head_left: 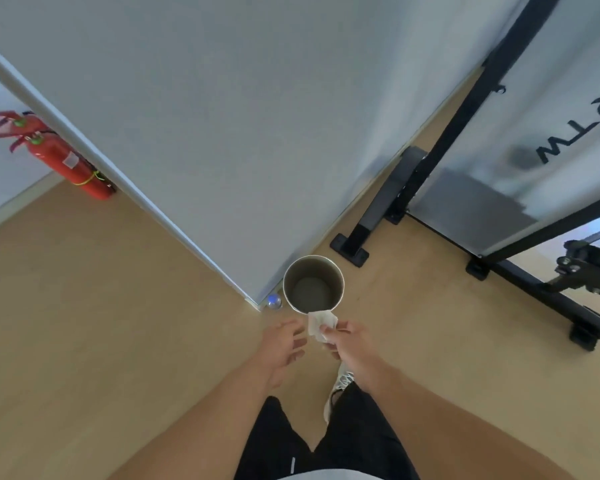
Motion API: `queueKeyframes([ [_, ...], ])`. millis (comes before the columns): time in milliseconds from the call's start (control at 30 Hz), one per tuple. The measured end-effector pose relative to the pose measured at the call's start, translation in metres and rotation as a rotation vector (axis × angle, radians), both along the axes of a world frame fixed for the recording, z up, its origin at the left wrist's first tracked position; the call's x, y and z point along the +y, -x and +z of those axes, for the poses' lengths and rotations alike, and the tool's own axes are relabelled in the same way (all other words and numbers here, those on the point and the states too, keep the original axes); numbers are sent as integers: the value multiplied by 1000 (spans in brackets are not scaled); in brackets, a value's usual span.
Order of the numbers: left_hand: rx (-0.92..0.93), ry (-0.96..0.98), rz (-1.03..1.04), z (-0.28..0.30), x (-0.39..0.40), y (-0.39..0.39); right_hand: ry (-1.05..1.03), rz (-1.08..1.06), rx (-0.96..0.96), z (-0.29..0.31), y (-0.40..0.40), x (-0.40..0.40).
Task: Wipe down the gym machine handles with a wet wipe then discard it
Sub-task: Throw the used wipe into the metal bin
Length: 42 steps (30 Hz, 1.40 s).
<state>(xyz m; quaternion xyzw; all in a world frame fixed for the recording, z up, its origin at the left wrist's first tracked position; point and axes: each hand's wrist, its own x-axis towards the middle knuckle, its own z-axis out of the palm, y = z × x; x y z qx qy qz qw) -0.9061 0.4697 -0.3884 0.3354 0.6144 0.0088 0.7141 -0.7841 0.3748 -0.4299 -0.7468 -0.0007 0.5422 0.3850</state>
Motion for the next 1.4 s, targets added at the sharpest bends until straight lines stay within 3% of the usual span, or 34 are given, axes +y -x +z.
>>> queueKeyframes([
  [133,46,27,85,-17,3,-13,125,-84,29,-31,-26,13],
  [367,75,28,87,-68,7,-36,254,-54,25,-100,-48,36],
  [633,78,23,47,-164,40,-61,270,-149,89,-201,-61,85],
  [867,106,7,28,-214,55,-56,282,-196,118,-269,-77,118],
  [967,132,21,43,-220,56,-48,276,-91,178,-280,-80,119],
  [1100,159,15,-5,-211,53,-40,304,-12,120,-287,-73,109],
  [1400,171,-22,-56,-154,54,-54,299,-81,33,-203,-75,83],
])
